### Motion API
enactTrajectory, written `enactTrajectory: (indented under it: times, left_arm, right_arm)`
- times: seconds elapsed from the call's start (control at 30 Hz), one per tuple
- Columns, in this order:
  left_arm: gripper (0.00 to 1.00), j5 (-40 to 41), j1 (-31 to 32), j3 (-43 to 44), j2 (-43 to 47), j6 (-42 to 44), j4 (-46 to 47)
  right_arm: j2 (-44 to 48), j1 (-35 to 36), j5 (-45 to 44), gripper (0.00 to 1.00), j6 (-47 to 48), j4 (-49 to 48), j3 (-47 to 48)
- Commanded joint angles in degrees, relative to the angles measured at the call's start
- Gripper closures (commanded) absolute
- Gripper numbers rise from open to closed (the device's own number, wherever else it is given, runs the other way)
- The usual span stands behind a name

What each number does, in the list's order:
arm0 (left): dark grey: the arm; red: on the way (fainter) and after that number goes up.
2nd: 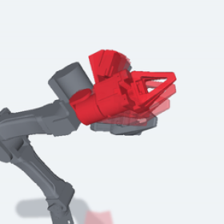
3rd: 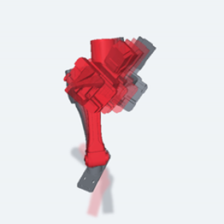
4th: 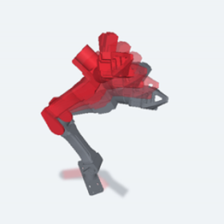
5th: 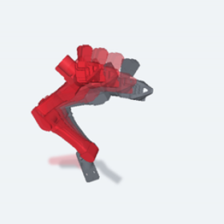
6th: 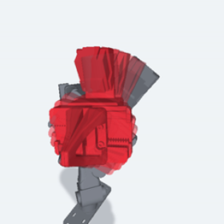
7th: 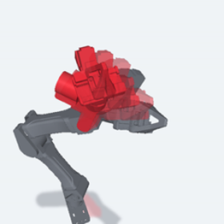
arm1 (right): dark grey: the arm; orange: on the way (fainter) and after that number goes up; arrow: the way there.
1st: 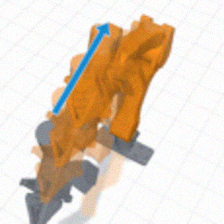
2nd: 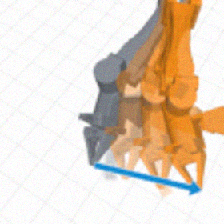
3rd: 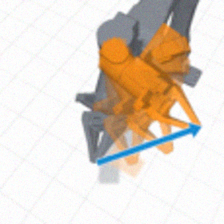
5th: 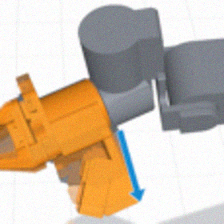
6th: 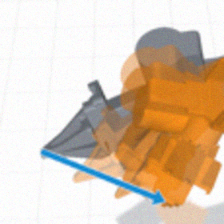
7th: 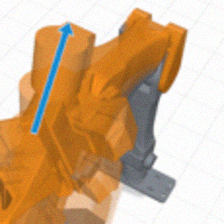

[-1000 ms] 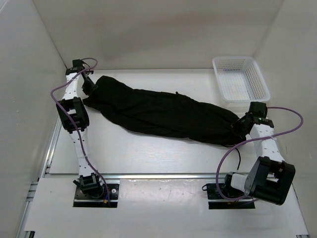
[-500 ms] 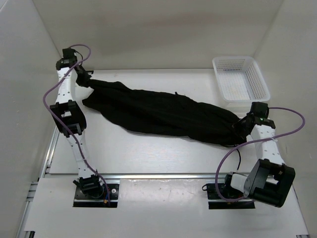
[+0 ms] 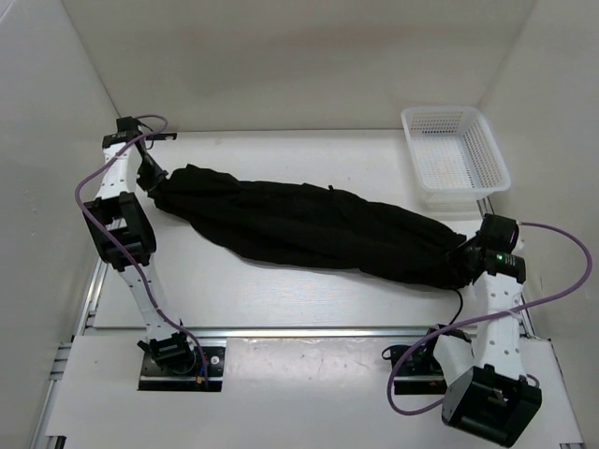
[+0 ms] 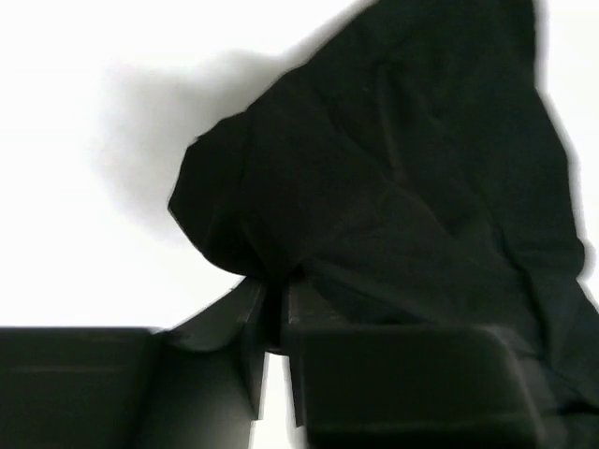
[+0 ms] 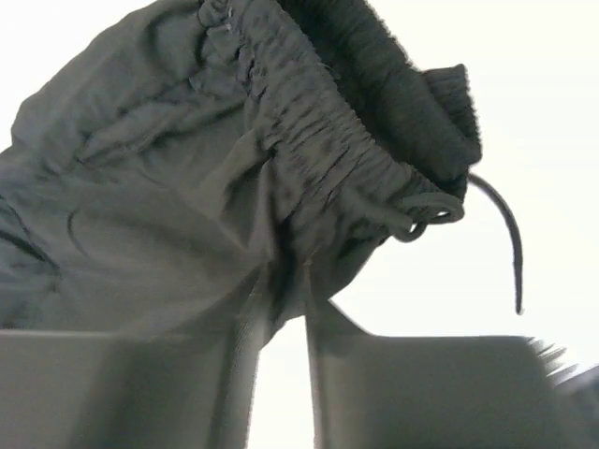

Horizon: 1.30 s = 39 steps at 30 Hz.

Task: Fold and stack the trousers
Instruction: Fold the trousers

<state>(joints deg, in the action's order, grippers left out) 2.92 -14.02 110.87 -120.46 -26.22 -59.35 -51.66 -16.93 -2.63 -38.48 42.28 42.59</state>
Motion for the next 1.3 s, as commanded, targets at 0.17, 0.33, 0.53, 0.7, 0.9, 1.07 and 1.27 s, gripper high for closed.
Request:
enactTrajectory:
  times: [0.17, 0.33, 0.53, 0.7, 0.9, 1.07, 1.27]
  left_arm:
    - [0.31, 0.8, -2.1, -0.6, 4.0, -1.4, 1.4]
    - [0.00, 2.2, -2.1, 0.6, 6.4, -1.4, 1.4]
    - [0.16, -6.8, -3.6, -3.8, 4.0, 0.7, 4.3]
    - [0.00, -17.6, -4.3, -7.5, -1.8, 0.7, 8.2]
    - [0.00, -20.2, -4.3, -4.6, -8.3, -0.6, 10.6]
    - [0.07, -18.1, -3.7, -2.2, -12.2, -2.5, 10.6]
    - [0.89, -12.2, -3.7, -0.7, -9.7, -3.8, 10.6]
  right_arm:
    - [0.9, -0.6, -6.6, 0.18, 1.6, 3.5, 4.9]
    - [-3.1, -0.6, -2.3, 0.28, 2.2, 2.7, 11.9]
    - [-6.4, 3.0, -0.5, 0.30, 2.9, 0.9, 15.8]
    - [-7.6, 3.7, 1.8, 0.30, 3.5, 0.3, 15.2]
    - [-7.6, 3.7, 2.4, 0.30, 4.0, -0.3, 14.2]
    - [-7.6, 3.7, 2.4, 0.30, 4.0, -0.3, 13.7]
    - [-7.6, 3.7, 2.4, 0.30, 4.6, 0.3, 13.7]
